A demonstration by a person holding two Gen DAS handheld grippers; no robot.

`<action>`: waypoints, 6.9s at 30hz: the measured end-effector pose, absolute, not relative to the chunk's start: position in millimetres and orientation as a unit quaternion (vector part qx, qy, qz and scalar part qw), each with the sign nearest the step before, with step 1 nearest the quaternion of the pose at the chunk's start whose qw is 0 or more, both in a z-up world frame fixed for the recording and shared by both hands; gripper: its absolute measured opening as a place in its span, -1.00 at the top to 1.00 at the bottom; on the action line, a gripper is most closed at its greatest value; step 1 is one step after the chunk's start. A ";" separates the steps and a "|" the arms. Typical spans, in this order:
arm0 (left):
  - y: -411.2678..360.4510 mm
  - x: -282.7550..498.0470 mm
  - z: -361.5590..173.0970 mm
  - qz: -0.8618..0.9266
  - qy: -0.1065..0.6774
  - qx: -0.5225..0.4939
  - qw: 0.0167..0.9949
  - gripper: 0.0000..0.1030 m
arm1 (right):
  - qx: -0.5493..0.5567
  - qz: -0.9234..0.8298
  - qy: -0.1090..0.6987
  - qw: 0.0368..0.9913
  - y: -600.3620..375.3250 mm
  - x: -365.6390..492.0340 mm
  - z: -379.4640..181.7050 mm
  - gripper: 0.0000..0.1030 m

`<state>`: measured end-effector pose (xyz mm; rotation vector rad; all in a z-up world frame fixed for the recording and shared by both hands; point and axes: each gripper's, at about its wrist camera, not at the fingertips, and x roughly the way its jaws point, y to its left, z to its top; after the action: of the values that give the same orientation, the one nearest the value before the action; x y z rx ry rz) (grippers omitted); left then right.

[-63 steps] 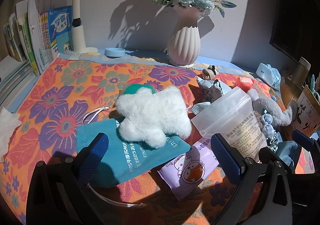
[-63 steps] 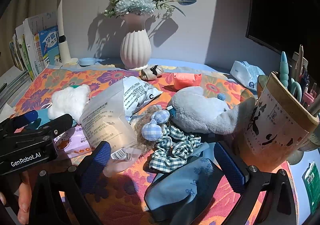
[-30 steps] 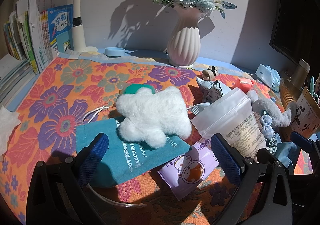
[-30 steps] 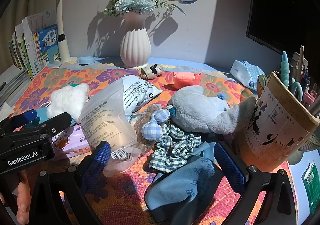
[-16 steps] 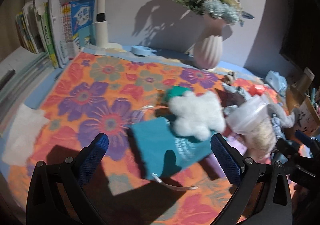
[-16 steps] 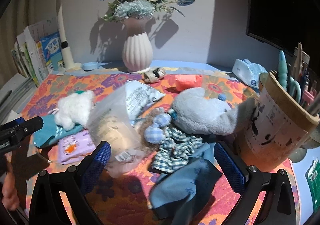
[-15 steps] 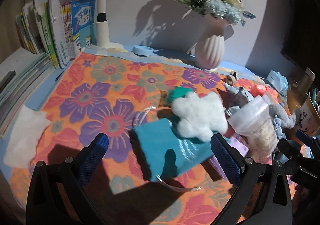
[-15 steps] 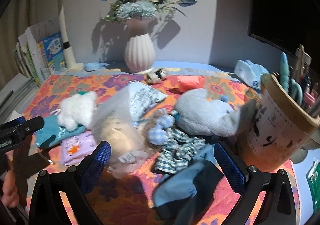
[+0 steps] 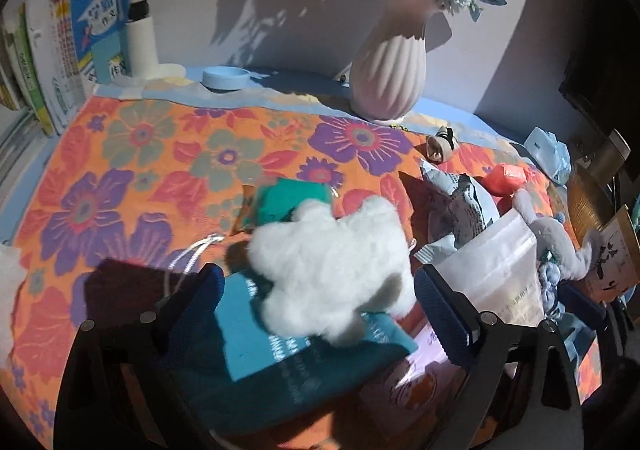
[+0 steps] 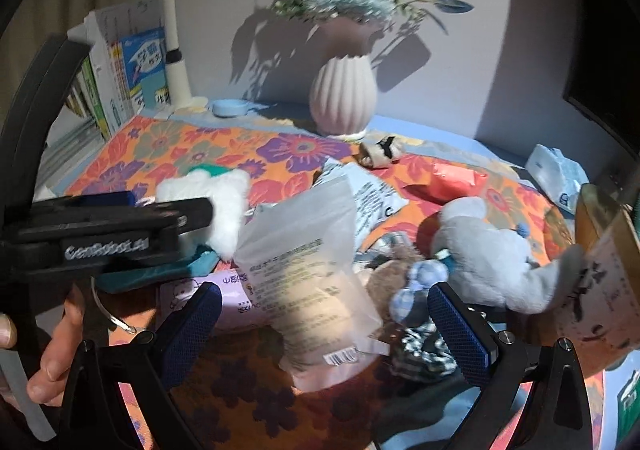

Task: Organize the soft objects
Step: 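Grasp the white fluffy plush with the left tool while the right tool grasps the white plastic bag, then carry the white plush with the left tool while the right tool carries the bag to the glass bowl, then open both tools to drop the plush and bag into the glass bowl, then move both tools back over the desk toward the teal pouch and wipe pack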

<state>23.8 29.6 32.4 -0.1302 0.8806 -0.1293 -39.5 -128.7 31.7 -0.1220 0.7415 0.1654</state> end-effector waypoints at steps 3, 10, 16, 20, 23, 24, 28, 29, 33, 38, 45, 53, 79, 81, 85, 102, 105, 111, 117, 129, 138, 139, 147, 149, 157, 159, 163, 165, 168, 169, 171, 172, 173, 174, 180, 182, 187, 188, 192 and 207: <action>26.0 26.4 30.0 -0.062 0.423 -0.060 0.902 -0.76 | -0.072 0.066 0.364 0.926 -126.3 -35.2 24.8 -1.00; 17.2 29.5 23.6 -0.069 0.425 -0.057 0.901 -0.65 | -0.094 0.040 0.361 0.927 -123.2 -28.2 22.2 -1.00; 16.0 30.0 22.2 -0.074 0.423 -0.060 0.901 -0.25 | -0.114 0.018 0.349 0.930 -119.6 -25.8 23.1 -0.65; 21.6 21.3 30.3 -0.085 0.402 -0.069 0.909 0.17 | -0.116 0.012 0.328 0.937 -122.3 -33.6 28.4 -0.11; 29.5 13.9 39.9 -0.104 0.387 -0.090 0.912 0.40 | -0.079 0.027 0.332 0.939 -135.1 -35.1 34.4 -0.02; 32.4 11.3 43.1 -0.111 0.383 -0.098 0.912 0.42 | -0.065 0.033 0.335 0.940 -138.6 -35.6 36.3 0.00; 37.1 3.2 48.6 -0.122 0.375 -0.107 0.913 0.42 | 0.012 0.075 0.345 0.936 -159.9 -38.6 46.3 0.10; 38.1 1.8 49.0 -0.126 0.376 -0.111 0.911 0.42 | 0.031 0.085 0.347 0.933 -164.8 -39.2 48.4 0.14; 38.8 -5.5 51.4 -0.138 0.373 -0.120 0.910 0.43 | 0.090 0.118 0.361 0.921 -179.9 -41.7 52.1 0.16; 32.7 -4.1 42.8 -0.146 0.387 -0.111 0.904 0.33 | 0.099 0.125 0.382 0.910 -186.8 -43.4 42.1 -0.22; 29.5 9.6 26.7 -0.149 0.408 -0.136 0.890 0.05 | 0.086 0.140 0.408 0.898 -197.4 -48.8 26.2 -0.51; 22.5 6.3 29.7 -0.134 0.387 -0.113 0.905 0.39 | 0.078 0.149 0.412 0.895 -189.4 -46.9 22.6 -0.55; -7.2 -68.3 123.7 -0.212 0.283 -0.101 0.930 0.41 | 0.085 0.107 0.317 0.938 -215.6 -87.3 106.8 0.16; -19.4 -76.7 128.1 -0.225 0.280 -0.092 0.929 0.42 | 0.059 0.092 0.330 0.938 -220.7 -93.5 114.0 0.17; -47.6 -94.3 130.8 -0.256 0.278 -0.075 0.923 0.41 | 0.041 0.063 0.336 0.939 -247.0 -113.3 131.2 0.17; -194.3 -163.9 120.7 -0.413 0.304 0.018 0.858 0.41 | 0.168 -0.054 0.333 0.926 -410.9 -189.2 130.7 0.16; -225.9 -166.6 122.9 -0.436 0.305 0.031 0.846 0.41 | 0.181 -0.071 0.329 0.924 -432.3 -192.0 128.2 0.16; -284.9 -152.4 134.2 -0.446 0.296 0.045 0.843 0.41 | 0.191 -0.103 0.314 0.924 -468.9 -184.3 134.9 0.17; -330.5 -128.3 149.3 -0.424 0.288 0.048 0.857 0.41 | 0.224 -0.129 0.292 0.921 -514.2 -160.0 147.4 0.16; -365.5 -54.5 148.3 -0.357 0.294 0.015 0.887 0.13 | 0.278 -0.140 0.325 0.893 -567.7 -88.4 124.6 -0.47; -353.7 -67.1 155.3 -0.378 0.285 0.008 0.881 0.12 | 0.287 -0.138 0.333 0.888 -563.9 -111.4 119.4 -0.47; -351.6 -73.2 158.0 -0.384 0.280 0.012 0.880 0.13 | 0.288 -0.135 0.337 0.886 -560.1 -113.4 118.1 -0.47; -324.6 -116.3 174.6 -0.385 0.249 0.035 0.888 -0.43 | 0.270 -0.124 0.349 0.889 -525.4 -143.5 128.2 -0.47; -306.4 -120.0 173.9 -0.399 0.258 0.010 0.880 -0.51 | 0.269 -0.123 0.349 0.889 -519.8 -152.1 130.7 -0.48; -250.0 -150.6 180.7 -0.381 0.244 0.016 0.892 -0.55 | 0.246 -0.085 0.339 0.904 -468.9 -169.9 154.7 -0.52; -227.9 -154.2 182.4 -0.368 0.240 0.012 0.898 -0.63 | 0.235 -0.071 0.334 0.910 -450.3 -169.3 161.6 -0.69; -172.2 -149.5 176.8 -0.322 0.258 -0.012 0.911 -0.65 | 0.205 -0.028 0.334 0.920 -403.3 -160.4 172.9 -0.70; -139.8 -144.5 169.5 -0.286 0.266 -0.020 0.920 -0.65 | 0.189 -0.005 0.340 0.921 -379.2 -153.5 174.1 -0.70; -87.1 -130.2 159.1 -0.228 0.276 -0.039 0.933 -0.65 | 0.164 0.023 0.355 0.920 -341.9 -140.8 170.1 -0.70; -70.5 -125.4 156.6 -0.212 0.280 -0.044 0.935 -0.65 | 0.157 0.031 0.362 0.918 -330.1 -136.3 167.3 -0.70; -35.7 -114.5 151.1 -0.173 0.286 -0.047 0.941 -0.65 | 0.143 0.047 0.375 0.915 -306.5 -127.8 160.1 -0.70; -17.7 -111.0 148.0 -0.153 0.290 -0.047 0.943 -0.65 | 0.136 0.055 0.382 0.912 -295.2 -123.7 156.1 -0.70; 1.5 -104.0 142.8 -0.130 0.297 -0.048 0.945 -0.65 | 0.129 0.063 0.392 0.909 -282.6 -117.8 150.4 -0.70; 14.1 -101.0 138.3 -0.117 0.303 -0.051 0.944 -0.65 | 0.126 0.068 0.399 0.906 -275.1 -114.0 145.4 -0.70; 85.9 -72.3 91.8 -0.052 0.358 -0.097 0.927 -0.65 | 0.109 0.097 0.449 0.882 -229.6 -85.9 109.1 -0.70; 96.9 -64.7 78.0 -0.044 0.372 -0.111 0.920 -0.65 | 0.101 0.107 0.458 0.877 -217.1 -80.6 100.7 -0.70; 102.8 -52.9 51.7 -0.064 0.405 -0.126 0.903 -0.65 | 0.078 0.140 0.480 0.862 -179.6 -67.7 77.3 -0.70; 101.4 -52.0 48.2 -0.074 0.412 -0.123 0.900 -0.65 | 0.072 0.151 0.485 0.858 -170.5 -64.9 71.4 -0.70; 92.5 -49.0 39.4 -0.093 0.427 -0.103 0.894 -0.65 | 0.054 0.176 0.508 0.842 -142.6 -54.8 48.3 -0.70; 89.5 10.1 18.2 -0.085 0.458 -0.138 0.874 -0.61 | 0.065 0.221 0.526 0.819 -103.6 -24.4 12.5 -0.70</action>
<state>10.1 89.5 18.2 -0.2890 0.9565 -0.1781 -24.4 -103.5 12.5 0.1376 1.1206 0.4708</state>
